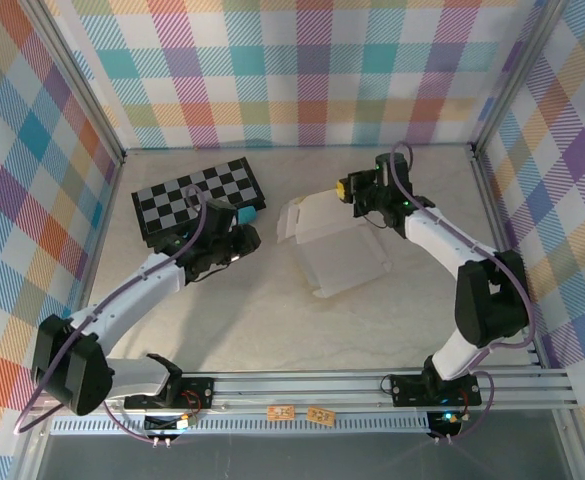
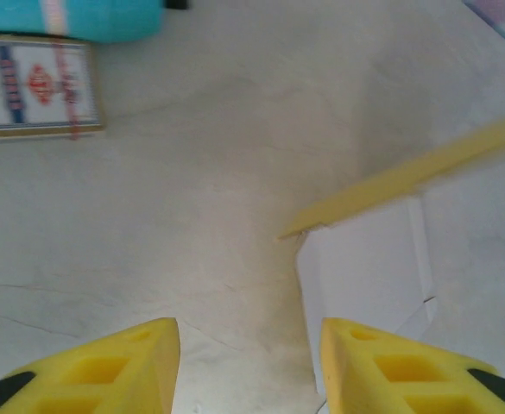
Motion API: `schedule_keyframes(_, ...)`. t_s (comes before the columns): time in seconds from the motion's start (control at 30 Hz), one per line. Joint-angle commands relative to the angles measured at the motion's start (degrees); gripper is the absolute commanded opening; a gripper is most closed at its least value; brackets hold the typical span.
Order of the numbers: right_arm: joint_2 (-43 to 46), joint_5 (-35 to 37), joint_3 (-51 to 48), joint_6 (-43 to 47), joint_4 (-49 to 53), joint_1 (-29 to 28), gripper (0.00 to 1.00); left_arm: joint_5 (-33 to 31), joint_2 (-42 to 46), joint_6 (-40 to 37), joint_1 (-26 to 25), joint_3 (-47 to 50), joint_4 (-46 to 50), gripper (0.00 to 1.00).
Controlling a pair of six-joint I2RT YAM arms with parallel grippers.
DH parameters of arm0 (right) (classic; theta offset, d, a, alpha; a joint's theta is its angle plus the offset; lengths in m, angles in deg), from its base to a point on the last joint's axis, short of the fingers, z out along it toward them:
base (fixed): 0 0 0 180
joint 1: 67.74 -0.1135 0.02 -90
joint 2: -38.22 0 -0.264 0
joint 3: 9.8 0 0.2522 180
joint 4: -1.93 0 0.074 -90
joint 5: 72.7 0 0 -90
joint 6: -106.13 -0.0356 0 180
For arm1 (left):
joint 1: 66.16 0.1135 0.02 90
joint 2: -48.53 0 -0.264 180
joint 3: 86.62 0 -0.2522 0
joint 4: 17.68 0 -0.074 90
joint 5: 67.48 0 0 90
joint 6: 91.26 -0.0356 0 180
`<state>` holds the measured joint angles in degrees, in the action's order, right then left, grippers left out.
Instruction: Fold the paper box
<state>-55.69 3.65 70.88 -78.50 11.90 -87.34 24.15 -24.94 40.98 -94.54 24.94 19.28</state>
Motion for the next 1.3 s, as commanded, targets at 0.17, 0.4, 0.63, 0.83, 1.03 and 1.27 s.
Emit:
schedule_keyframes(0.17,-4.0,-7.8,-12.7,6.0,-30.1,-0.4,0.0,9.1,-6.0,-5.6,3.3,4.2,-13.7,0.21)
schedule_keyframes(0.4,-6.0,-10.2,-15.4,7.6,-35.4,-0.3,0.0,12.8,-11.5,-18.2,2.0,7.4,-23.2,0.17)
schedule_keyframes(0.63,-7.0,-12.6,-17.1,8.4,-38.9,-0.2,0.0,10.3,-13.2,-23.9,-3.0,9.8,-30.6,0.26)
schedule_keyframes(0.83,-7.0,-14.2,-20.0,10.9,-38.1,0.0,0.0,6.8,-14.2,-24.2,-3.7,9.9,-31.3,0.28)
schedule_keyframes(1.03,-7.1,-15.0,-22.8,12.9,-36.3,0.5,0.0,4.1,-12.9,-24.8,-3.8,10.5,-28.9,0.28)
schedule_keyframes(1.27,-9.3,-15.2,-21.3,15.2,-32.8,0.6,0.0,2.9,-13.3,-25.6,-3.1,10.5,-25.1,0.27)
